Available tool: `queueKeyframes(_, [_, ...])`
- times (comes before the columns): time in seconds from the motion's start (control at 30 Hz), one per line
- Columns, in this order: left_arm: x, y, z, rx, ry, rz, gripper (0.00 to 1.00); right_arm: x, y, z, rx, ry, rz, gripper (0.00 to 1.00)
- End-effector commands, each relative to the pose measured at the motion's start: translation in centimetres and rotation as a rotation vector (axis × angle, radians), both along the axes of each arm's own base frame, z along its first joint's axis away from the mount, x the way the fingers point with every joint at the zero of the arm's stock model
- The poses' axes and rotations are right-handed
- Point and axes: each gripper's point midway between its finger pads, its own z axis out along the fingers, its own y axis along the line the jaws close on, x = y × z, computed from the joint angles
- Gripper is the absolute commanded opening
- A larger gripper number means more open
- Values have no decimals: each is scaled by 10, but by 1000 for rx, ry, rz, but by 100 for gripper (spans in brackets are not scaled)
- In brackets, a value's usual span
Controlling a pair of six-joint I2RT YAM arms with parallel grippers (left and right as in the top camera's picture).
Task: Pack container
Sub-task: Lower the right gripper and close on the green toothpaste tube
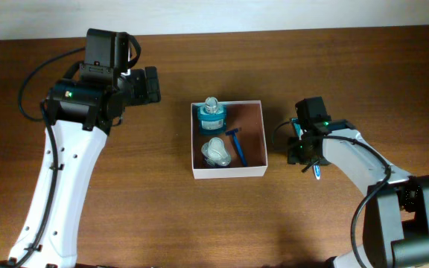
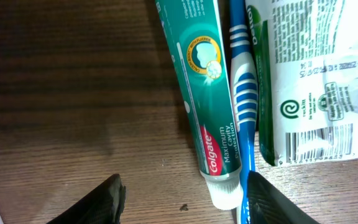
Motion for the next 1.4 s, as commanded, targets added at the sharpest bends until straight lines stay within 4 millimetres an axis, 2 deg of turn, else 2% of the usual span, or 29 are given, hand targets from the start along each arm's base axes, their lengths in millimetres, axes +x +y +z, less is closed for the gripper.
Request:
queueKeyframes(0.0, [1,4,8,17,-21,0,99,-3,3,-5,27,15,0,57])
queueKeyframes(0.27, [1,4,8,17,-21,0,99,-4,20,-4,123,21,17,56])
queueKeyframes(0.63, [1,4,8,17,-22,0,99,6,21,-2,127,-21,20,57])
queueKeyframes(0.97, [1,4,8,17,-22,0,99,14,11,-3,68,-52,8,57])
queueKeyframes(1.33, [1,4,8,17,-22,0,99,20,10,-33,56,-19,5,56])
queueKeyframes(1.37, [1,4,8,17,-22,0,99,21,10,-33,52,-24,5,52])
